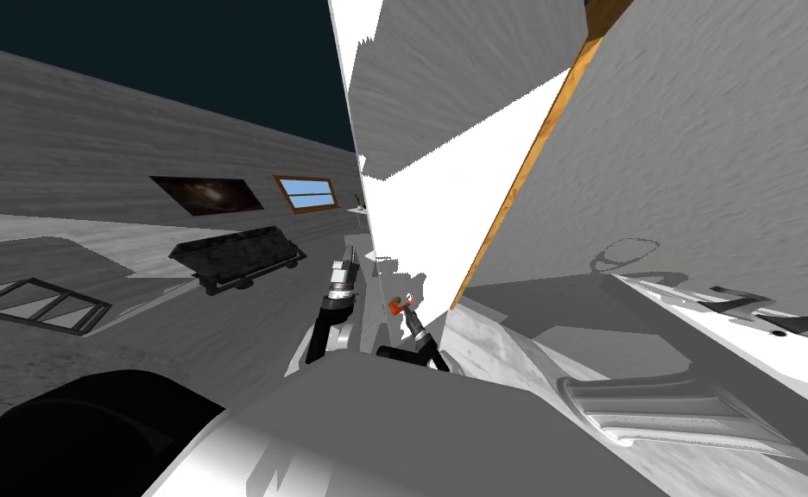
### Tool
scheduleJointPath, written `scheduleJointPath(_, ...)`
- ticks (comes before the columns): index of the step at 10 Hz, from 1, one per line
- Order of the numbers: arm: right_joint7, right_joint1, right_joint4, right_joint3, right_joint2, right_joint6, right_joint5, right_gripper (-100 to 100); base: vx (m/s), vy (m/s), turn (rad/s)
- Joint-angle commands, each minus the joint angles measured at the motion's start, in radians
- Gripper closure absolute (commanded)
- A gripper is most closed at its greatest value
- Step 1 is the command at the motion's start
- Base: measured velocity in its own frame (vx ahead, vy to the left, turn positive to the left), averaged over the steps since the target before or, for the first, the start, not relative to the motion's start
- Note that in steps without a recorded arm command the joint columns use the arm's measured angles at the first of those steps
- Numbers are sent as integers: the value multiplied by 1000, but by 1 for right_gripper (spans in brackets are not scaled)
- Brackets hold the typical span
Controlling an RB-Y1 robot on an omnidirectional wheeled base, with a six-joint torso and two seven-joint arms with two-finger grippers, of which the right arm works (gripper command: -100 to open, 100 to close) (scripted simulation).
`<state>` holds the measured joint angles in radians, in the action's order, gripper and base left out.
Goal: Push the door open
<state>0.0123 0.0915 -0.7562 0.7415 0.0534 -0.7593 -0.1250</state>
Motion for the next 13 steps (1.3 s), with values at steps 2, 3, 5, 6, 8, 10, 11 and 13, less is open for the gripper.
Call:
scheduleJointPath(2, 9, 3, -8, -43, 16, 3, -9, 100, 117, 193, -52)
scheduleJointPath(3, 12, 4, -4, -60, 19, 2, -13, 100, 149, 210, -47)
scheduleJointPath(5, 14, 5, -3, -68, 20, 1, -14, 100, 90, 118, -16)
scheduleJointPath(6, 14, 5, -3, -68, 20, 1, -14, 100, 27, 18, 12)
scheduleJointPath(8, 20, 7, 3, -96, 23, 0, -19, 100, 49, 82, -40)
scheduleJointPath(10, 24, 8, 7, -115, 24, -1, -23, 100, 84, 119, -56)
scheduleJointPath(11, 26, 9, 9, -124, 24, -2, -25, 100, 86, 94, -25)
scheduleJointPath(13, 30, 11, 13, -144, 23, -3, -29, 100, 89, 107, -30)
